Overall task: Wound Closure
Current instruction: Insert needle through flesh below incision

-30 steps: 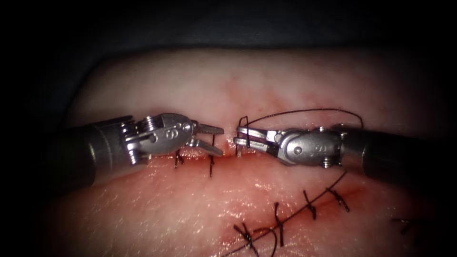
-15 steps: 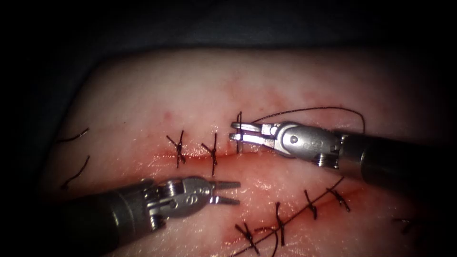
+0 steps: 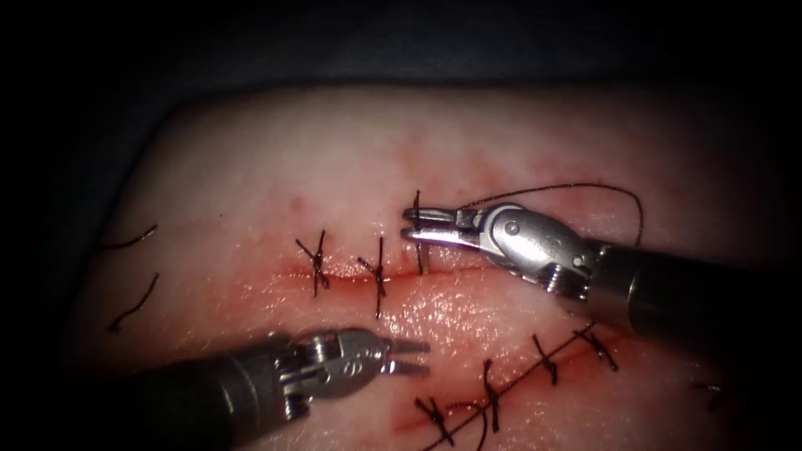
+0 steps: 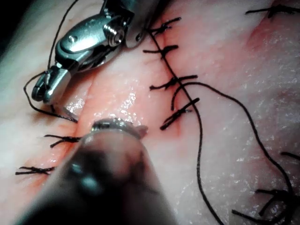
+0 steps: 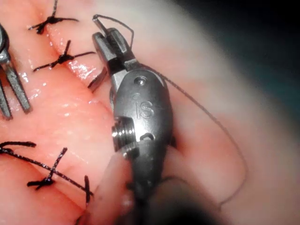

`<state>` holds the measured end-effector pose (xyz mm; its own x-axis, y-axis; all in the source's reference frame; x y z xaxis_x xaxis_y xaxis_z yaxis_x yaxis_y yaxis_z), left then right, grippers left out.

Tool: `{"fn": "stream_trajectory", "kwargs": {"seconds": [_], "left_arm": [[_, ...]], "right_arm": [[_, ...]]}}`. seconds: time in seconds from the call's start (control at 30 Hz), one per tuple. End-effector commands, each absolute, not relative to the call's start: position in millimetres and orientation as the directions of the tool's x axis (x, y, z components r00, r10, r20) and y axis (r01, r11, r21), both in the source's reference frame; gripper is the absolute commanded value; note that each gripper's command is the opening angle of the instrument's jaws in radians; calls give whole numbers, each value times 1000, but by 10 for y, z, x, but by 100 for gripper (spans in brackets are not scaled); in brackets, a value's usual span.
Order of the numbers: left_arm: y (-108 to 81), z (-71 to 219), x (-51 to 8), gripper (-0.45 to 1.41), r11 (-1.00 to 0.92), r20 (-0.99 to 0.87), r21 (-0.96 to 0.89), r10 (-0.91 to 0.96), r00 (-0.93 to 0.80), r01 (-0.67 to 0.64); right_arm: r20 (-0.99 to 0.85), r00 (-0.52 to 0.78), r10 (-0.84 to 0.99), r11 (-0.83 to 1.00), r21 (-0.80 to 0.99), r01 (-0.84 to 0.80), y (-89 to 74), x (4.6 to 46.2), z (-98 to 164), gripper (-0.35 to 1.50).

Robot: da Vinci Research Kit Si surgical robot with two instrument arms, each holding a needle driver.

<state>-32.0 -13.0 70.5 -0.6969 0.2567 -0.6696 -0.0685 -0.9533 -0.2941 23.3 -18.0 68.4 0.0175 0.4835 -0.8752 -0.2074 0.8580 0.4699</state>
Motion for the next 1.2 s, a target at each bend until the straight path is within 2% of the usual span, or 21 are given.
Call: {"fn": "stream_trajectory", "kwargs": {"seconds": [0.03,0.3,0.47,1.2], "left_arm": [[-124,710,-326,-13,-954,-670,-293,255,-697,-68],[-127,714,-324,-13,-952,-661,-299,252,-707,-59],[-128,713,-323,-13,-949,-657,-307,262,-707,-66],[-131,718,-317,-15,-949,-651,-311,249,-717,-47]], "right_arm": [[-867,11,497,849,484,-212,-175,244,685,-35],[-737,-38,675,702,657,-276,-172,243,689,-35],[-704,-33,709,663,682,-307,-175,242,689,-35],[-721,1,693,721,693,-12,-153,262,684,-35]]}}
